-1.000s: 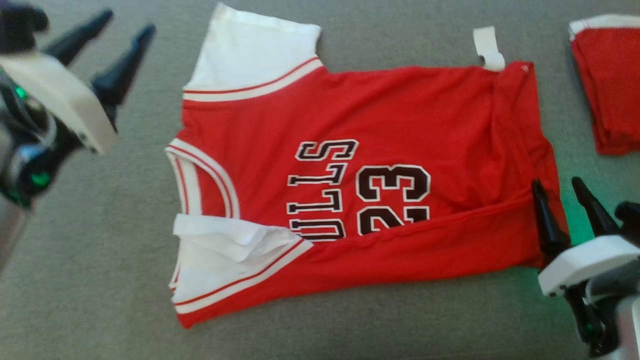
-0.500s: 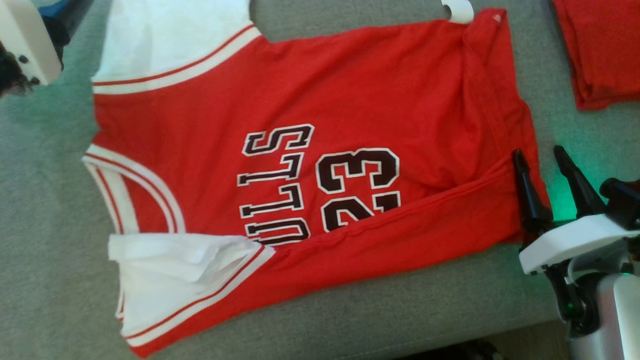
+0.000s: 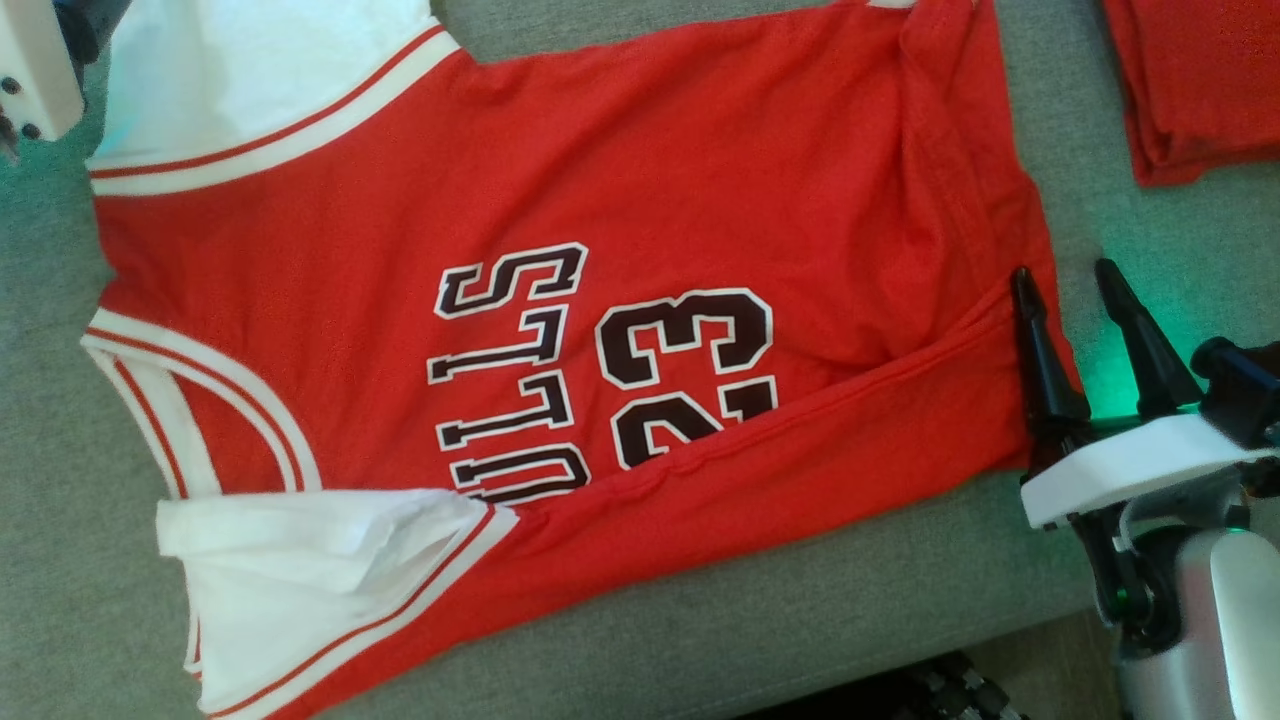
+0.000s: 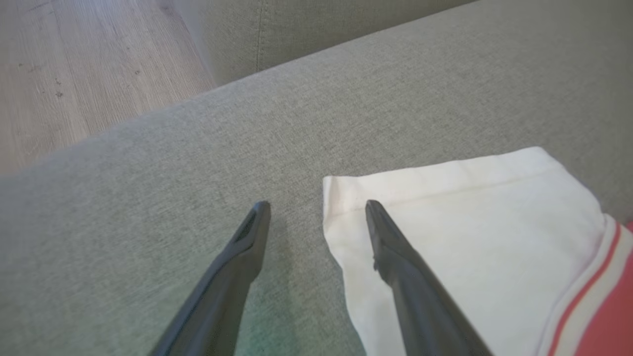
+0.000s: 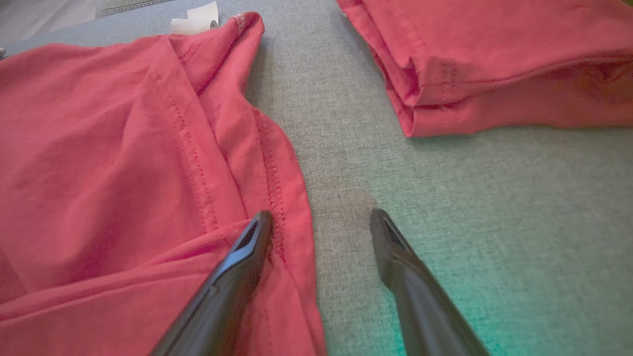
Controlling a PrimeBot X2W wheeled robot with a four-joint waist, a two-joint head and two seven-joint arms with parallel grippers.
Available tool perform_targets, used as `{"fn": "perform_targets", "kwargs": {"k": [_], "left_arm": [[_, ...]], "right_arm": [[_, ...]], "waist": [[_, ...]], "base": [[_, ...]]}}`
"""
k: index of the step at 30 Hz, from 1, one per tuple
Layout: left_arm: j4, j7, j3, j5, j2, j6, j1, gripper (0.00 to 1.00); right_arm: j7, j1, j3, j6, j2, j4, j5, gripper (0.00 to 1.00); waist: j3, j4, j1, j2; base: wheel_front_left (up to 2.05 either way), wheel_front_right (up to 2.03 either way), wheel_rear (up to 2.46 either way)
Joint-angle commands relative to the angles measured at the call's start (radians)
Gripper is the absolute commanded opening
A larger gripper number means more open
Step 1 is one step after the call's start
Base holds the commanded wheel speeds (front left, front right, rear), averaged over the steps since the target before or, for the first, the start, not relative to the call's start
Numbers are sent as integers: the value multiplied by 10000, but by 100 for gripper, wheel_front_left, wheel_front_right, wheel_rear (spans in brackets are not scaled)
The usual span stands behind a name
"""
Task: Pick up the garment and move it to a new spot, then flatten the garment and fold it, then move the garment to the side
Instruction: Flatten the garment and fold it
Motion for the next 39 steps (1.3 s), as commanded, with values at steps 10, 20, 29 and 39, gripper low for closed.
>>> {"fn": "perform_targets", "kwargs": {"k": [10, 20, 29, 39], "left_arm": [[81, -334, -344, -212, 679, 16, -989, 100], [-363, -668, -1053, -851, 701, 16, -1201, 0], [-991, -2354, -1873, -871, 541, 16, -1115, 0], [-1793, -3187, -2730, -997, 354, 16, -1509, 0]], "right_arm": [[-101, 6, 392, -9, 78, 9, -124, 100], [-2, -176, 134, -9, 58, -382, 19, 100], [1648, -2206, 507, -9, -783, -704, -391, 100], [3553, -5815, 1142, -9, -660, 3284, -2058, 100]], "waist": [[247, -232, 0, 0], [69, 15, 0, 0], [-1184, 765, 0, 0], [-1623, 1591, 0, 0]], "base": [[0, 0, 0], [0, 0, 0], [0, 0, 0], [0, 0, 0]]}}
